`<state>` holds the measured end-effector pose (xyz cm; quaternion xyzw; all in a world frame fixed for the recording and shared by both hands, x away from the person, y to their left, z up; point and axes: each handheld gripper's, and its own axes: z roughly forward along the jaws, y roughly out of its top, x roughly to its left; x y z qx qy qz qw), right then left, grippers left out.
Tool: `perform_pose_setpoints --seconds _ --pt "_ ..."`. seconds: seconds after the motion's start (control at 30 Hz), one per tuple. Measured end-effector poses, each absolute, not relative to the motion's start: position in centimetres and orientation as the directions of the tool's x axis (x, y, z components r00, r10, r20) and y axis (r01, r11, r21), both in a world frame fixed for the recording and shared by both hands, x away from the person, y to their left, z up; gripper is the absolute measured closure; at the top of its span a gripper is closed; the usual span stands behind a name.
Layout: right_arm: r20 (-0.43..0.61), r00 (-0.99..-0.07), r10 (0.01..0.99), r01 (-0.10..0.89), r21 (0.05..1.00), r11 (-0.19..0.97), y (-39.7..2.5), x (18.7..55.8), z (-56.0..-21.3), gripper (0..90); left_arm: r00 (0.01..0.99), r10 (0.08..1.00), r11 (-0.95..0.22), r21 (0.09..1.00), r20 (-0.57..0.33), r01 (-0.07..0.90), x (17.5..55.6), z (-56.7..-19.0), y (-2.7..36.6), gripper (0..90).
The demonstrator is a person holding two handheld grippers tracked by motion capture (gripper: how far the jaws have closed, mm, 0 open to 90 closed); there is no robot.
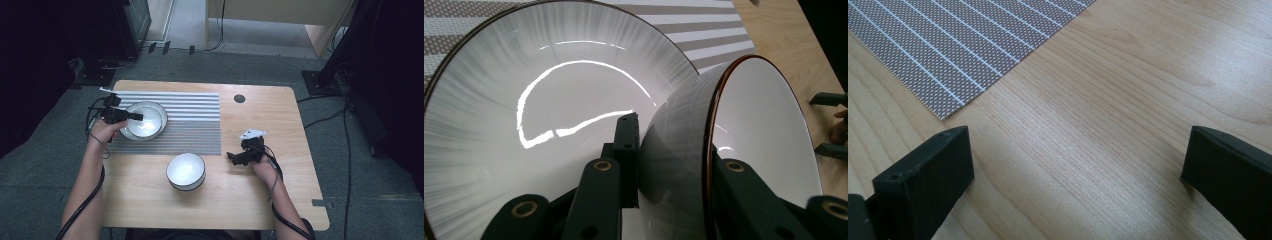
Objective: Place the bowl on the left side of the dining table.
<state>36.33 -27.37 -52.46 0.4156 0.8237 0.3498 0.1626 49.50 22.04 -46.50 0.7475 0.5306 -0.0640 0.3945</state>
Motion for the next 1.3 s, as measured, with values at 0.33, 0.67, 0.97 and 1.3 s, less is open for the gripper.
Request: perform_pose_setpoints --seconds 0.33,0.67,0.97,1.3 --pt "0.022 -0.605 0.796 0.568 0.713 0.412 -27.4 36.3 -52.5 0.0 0.396 0.765 -0.110 0.502 -0.508 0.858 49.8 -47.3 22.6 73.6" --pt "0.023 -0.606 0.795 0.569 0.711 0.413 -27.4 36.2 -52.5 0.0 0.367 0.791 -0.092 0.498 -0.490 0.863 50.2 -47.4 23.1 75.1" --pt "0.024 -0.608 0.793 0.569 0.710 0.415 -27.4 36.2 -52.4 0.0 0.342 0.820 -0.078 0.502 -0.459 0.862 50.3 -47.4 23.2 76.6" --pt "0.023 -0.611 0.792 0.567 0.710 0.417 -27.4 36.1 -52.4 0.0 0.363 0.833 -0.105 0.524 -0.418 0.845 50.0 -46.9 22.9 67.7"
